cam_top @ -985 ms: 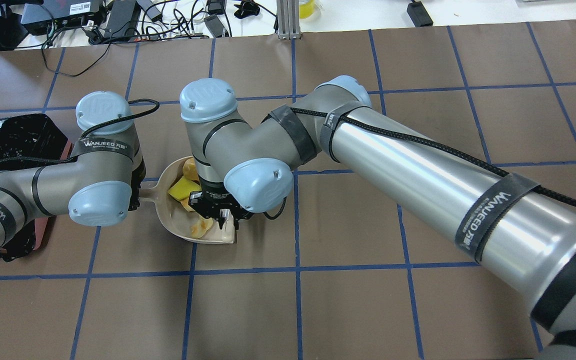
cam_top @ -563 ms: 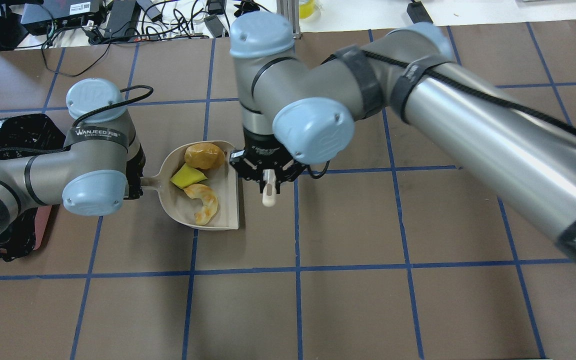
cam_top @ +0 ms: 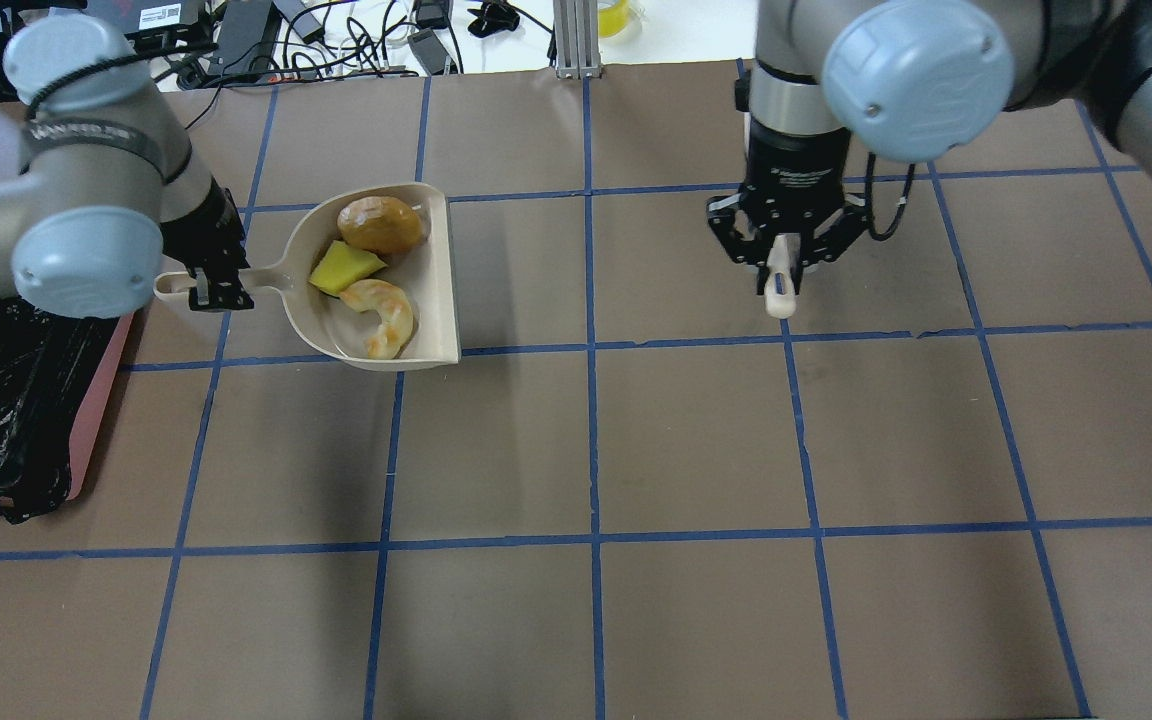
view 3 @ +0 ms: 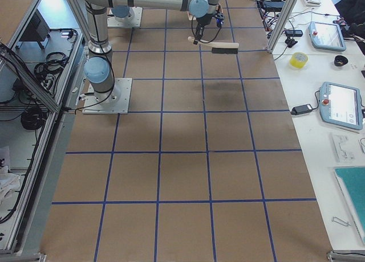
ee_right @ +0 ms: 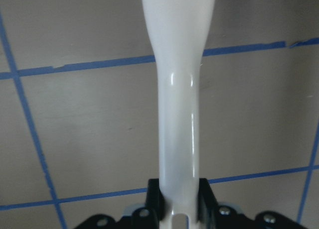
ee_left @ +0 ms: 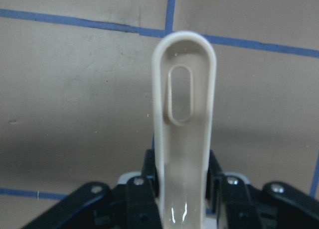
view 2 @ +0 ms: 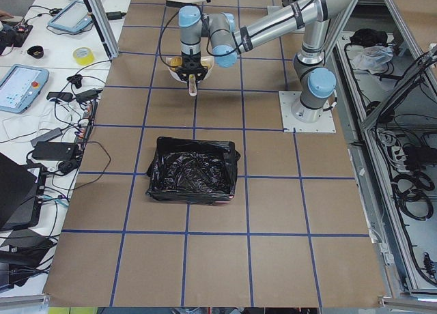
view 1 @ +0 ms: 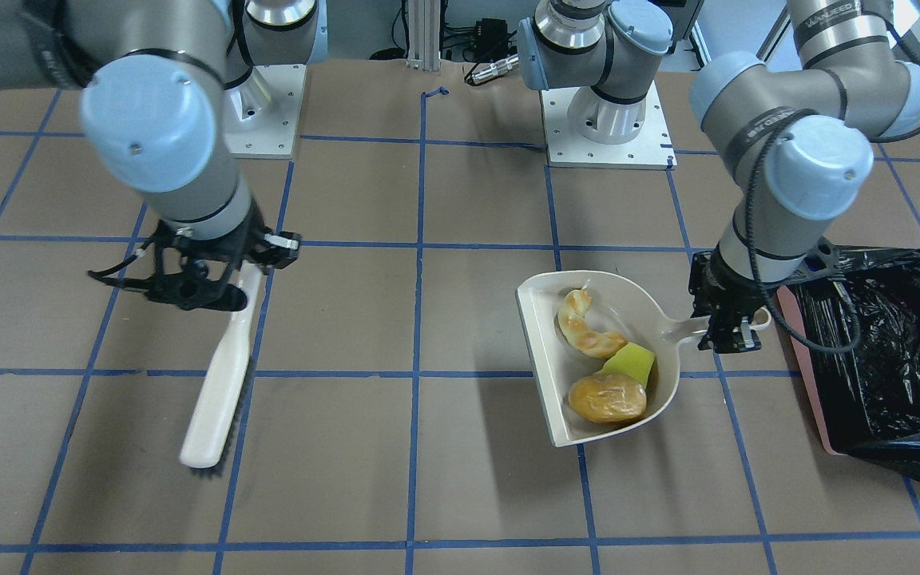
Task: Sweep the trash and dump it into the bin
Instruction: 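Lift the dustpan over the bin with the left gripper while the right returns the brush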
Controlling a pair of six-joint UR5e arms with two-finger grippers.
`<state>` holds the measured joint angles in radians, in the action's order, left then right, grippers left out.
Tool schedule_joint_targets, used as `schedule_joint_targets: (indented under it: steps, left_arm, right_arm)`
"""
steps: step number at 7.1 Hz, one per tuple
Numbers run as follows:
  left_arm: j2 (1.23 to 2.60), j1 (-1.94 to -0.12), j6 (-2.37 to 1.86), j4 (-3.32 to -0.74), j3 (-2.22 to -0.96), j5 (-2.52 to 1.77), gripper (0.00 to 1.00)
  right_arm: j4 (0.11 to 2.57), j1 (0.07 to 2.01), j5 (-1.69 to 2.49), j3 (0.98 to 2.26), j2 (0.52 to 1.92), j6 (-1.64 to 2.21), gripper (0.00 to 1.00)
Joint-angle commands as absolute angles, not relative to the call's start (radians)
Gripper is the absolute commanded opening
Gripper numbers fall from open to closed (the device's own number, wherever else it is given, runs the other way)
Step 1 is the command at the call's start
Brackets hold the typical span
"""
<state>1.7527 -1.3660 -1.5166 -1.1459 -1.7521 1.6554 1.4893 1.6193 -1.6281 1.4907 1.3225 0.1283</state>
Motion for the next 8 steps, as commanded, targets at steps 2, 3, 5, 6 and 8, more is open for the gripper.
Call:
schedule_joint_targets:
  steps: [2,3,5,6,8]
  left_arm:
    - [1.735,-1.157,-1.289,-1.192,-1.660,1.591,0.00]
    - [1.733,-1.047,-1.140,-1.192,-1.642,1.580,0.00]
    - [1.764,-0.880,-0.851,-1.183,-1.600,1.577,0.00]
    - [1.781,-0.832,-0.769,-1.184,-1.562,1.580,0.00]
    - [1.868,-0.769,-0.651,-1.113,-1.517,1.578,0.00]
  right_arm:
    - [1.564,1.338,-1.713,1.479,1.199,-0.226,0.00]
    - [1.612,1.303,-1.720,1.479,1.168,-0.317,0.00]
    - [1.624,1.215,-1.706,1.493,1.160,-0.402,0.00]
    - [1.609,1.213,-1.703,1.497,1.161,-0.370,0.00]
    - [1.652,1.213,-1.706,1.566,1.160,-0.351,0.00]
